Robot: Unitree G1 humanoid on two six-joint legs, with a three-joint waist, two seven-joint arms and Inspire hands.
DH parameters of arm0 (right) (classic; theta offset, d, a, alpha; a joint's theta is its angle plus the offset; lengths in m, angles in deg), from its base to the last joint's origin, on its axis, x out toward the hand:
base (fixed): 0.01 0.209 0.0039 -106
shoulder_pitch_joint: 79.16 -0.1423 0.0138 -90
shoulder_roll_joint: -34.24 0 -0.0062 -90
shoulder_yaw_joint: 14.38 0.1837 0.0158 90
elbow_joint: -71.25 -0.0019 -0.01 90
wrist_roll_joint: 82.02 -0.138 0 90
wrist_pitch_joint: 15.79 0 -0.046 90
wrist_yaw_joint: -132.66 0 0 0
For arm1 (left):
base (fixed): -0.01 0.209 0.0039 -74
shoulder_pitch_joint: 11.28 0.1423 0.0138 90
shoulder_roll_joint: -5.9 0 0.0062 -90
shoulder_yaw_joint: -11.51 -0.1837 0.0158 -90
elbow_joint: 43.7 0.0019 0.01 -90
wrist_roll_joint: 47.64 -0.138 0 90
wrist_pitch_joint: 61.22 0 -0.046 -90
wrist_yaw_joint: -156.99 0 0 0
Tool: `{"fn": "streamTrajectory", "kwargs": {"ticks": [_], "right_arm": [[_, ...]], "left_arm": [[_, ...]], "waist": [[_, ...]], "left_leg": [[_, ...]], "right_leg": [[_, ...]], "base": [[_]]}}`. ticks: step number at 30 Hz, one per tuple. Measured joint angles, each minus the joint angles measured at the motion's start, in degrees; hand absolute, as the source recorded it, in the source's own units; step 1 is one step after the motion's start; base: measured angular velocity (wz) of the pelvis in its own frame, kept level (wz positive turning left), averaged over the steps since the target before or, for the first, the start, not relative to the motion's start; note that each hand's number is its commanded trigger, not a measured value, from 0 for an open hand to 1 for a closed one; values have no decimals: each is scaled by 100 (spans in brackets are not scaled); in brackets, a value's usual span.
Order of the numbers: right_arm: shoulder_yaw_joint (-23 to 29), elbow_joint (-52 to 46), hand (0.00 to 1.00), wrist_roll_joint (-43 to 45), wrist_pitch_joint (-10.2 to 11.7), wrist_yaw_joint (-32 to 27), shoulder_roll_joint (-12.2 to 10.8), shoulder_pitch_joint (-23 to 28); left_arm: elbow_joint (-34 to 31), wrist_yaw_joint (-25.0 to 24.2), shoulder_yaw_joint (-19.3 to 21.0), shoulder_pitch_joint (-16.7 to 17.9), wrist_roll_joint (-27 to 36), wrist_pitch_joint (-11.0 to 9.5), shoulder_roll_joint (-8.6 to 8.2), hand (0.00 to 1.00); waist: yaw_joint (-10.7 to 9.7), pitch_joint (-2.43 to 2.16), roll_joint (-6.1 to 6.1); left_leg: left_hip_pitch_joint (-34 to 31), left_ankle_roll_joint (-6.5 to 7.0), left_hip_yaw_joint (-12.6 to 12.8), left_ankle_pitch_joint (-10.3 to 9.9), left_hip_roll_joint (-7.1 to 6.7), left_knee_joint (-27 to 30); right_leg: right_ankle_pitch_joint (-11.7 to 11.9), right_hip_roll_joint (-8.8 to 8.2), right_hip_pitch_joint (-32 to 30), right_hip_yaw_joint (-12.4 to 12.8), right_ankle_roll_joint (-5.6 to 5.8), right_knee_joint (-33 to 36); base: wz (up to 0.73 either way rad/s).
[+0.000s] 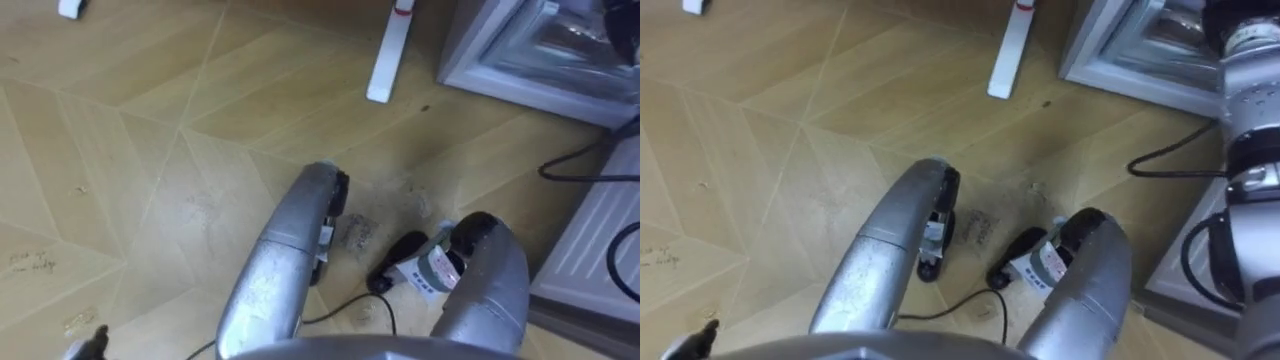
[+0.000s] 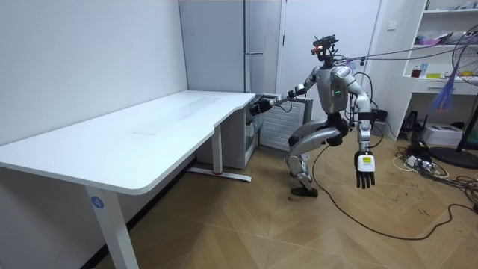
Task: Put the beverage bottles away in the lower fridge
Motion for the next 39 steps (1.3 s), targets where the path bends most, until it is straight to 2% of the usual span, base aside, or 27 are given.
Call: {"fn": "streamTrajectory", "kwargs": {"ticks": [1,3,6,9,11,16,20,22,24,26,28,30,34,39], "right_arm": [[-31,185,0,124,-71,232,8,15],[-56,341,0,449,-153,538,9,178],[-244,611,0,1236,-301,1024,11,345],[-248,702,0,1863,-337,1352,34,620],[-276,977,0,2109,-357,1624,34,815],[-308,1301,0,2973,-444,1915,36,1309],[-489,1532,0,3271,-461,2021,-66,1577],[-489,1510,0,3558,-527,2152,-163,1812],[-482,1503,0,3639,-558,2194,-224,1961],[-464,1491,0,3638,-560,2177,-365,2123],[-456,1470,0,3607,-565,2176,-602,2179],[-455,1442,0,3589,-565,2200,-676,2179],[-315,1449,0,2875,-563,2242,-819,2154],[33,1450,0,2095,-569,2187,-937,2039]], "left_arm": [[2,-34,23,-2,3,32,1,0],[9,-76,57,-12,12,57,15,0],[175,-177,69,-85,36,49,3,0],[377,-217,68,-182,112,30,-8,0],[652,-223,60,-440,123,40,-18,0],[877,-245,68,-860,113,26,-53,0],[902,-197,68,-1137,120,10,-208,0],[910,-185,65,-1264,114,3,-359,0],[921,-184,65,-1369,120,6,-447,0],[1011,-180,69,-1484,126,6,-523,0],[1049,-177,68,-1581,118,18,-597,0],[1053,-177,71,-1654,118,0,-677,0],[1061,-138,67,-1683,114,-28,-804,0],[1066,-31,64,-1689,122,25,-945,0]], "waist": [[-11,-5,-22],[-30,-25,-104],[-107,-31,-178],[-204,-39,-228],[-231,-39,-233],[-344,-56,-262],[-364,-54,-250],[-437,-60,-236],[-501,-59,-231],[-500,-58,-208],[-518,-60,-173],[-519,-62,-122],[-547,-80,11],[-580,-85,61]], "left_leg": [[127,-26,2,30,28,-161],[357,-7,19,140,34,-486],[759,-60,6,305,97,-1104],[1127,-47,-30,482,131,-1742],[1431,-41,-26,545,185,-2141],[1835,-25,75,598,213,-2713],[2183,-27,157,636,256,-3077],[2445,-34,169,720,251,-3379],[2590,-32,177,798,222,-3594],[2746,-45,180,846,237,-3768],[2872,-59,171,900,254,-3954],[2919,-49,175,968,232,-4074],[3119,-45,176,1098,197,-4357],[3293,-65,177,1254,144,-4626]], "right_leg": [[37,55,136,-24,34,-162],[144,120,359,-63,-26,-467],[379,293,815,-233,-59,-1138],[604,461,1223,-384,-6,-1832],[743,618,1509,-414,65,-2287],[886,751,1826,-393,176,-2845],[1011,884,2096,-364,238,-3213],[1100,940,2351,-367,283,-3515],[1164,955,2476,-375,307,-3703],[1247,1042,2617,-343,326,-3912],[1370,1131,2717,-325,315,-4142],[1445,1138,2744,-329,316,-4248],[1576,1174,2942,-347,327,-4481],[1643,1166,3065,-347,310,-4660]], "base": [[7],[9],[1],[-6],[-16],[-12],[-18],[-3],[3],[-10],[-21],[-11],[1],[4]]}}
